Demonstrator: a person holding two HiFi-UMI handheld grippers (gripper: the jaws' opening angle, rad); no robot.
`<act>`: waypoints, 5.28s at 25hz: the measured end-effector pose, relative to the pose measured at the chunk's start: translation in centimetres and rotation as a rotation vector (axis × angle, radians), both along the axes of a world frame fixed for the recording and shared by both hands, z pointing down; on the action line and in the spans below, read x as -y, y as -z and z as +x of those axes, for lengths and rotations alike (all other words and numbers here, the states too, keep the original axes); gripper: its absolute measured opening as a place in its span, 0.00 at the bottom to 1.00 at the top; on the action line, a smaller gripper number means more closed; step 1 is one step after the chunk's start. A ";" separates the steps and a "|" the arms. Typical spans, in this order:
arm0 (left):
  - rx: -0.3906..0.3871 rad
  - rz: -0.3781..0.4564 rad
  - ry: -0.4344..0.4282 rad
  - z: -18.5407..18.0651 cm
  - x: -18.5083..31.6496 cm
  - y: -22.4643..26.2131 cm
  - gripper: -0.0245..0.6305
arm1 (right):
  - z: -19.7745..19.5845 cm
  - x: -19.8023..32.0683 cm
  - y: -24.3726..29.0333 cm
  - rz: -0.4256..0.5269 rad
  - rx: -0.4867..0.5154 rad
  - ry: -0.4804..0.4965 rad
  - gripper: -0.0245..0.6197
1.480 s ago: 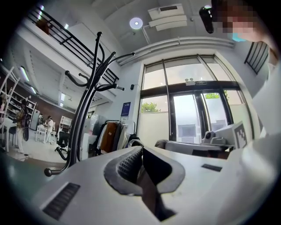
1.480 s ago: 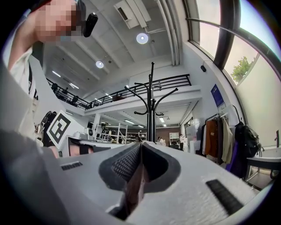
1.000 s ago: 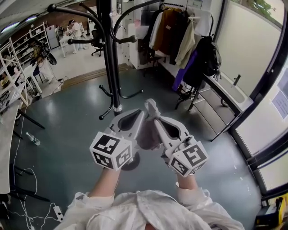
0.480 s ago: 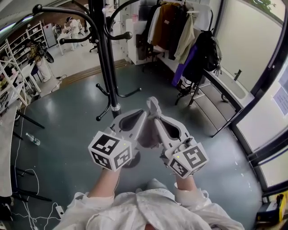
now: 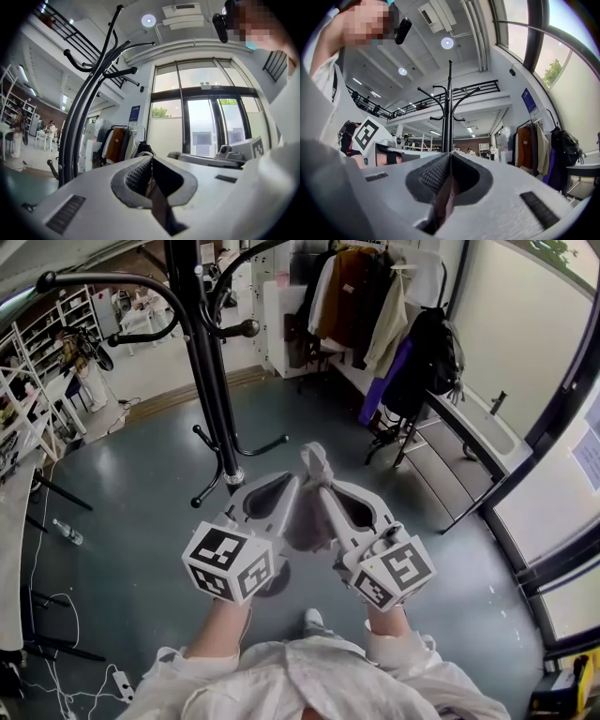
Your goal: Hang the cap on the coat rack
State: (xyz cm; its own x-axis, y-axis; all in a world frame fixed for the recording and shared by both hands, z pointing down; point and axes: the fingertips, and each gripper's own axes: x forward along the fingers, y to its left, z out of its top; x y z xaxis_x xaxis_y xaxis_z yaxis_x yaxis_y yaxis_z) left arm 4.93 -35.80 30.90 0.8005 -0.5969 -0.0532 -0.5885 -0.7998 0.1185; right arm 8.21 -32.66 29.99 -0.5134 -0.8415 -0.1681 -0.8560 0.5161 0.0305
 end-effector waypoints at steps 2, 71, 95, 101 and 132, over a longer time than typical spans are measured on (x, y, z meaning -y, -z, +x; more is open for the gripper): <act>0.003 0.003 0.020 0.0 0.8 0.2 0.06 | 0.4 0.9 0.3 0.008 -0.003 0.003 0.06; -0.180 0.322 -0.100 9.4 12.4 19.7 0.06 | 9.3 15.7 29.1 0.574 -0.185 0.013 0.06; -0.195 0.321 -0.111 9.5 11.2 20.7 0.06 | 7.8 12.7 34.8 0.745 -0.131 0.149 0.06; -0.211 0.307 -0.109 9.4 11.1 20.5 0.06 | 7.0 12.6 34.6 0.756 -0.110 0.193 0.06; -0.207 0.294 -0.073 8.5 11.7 20.2 0.06 | 6.2 17.3 33.7 0.669 0.001 0.314 0.06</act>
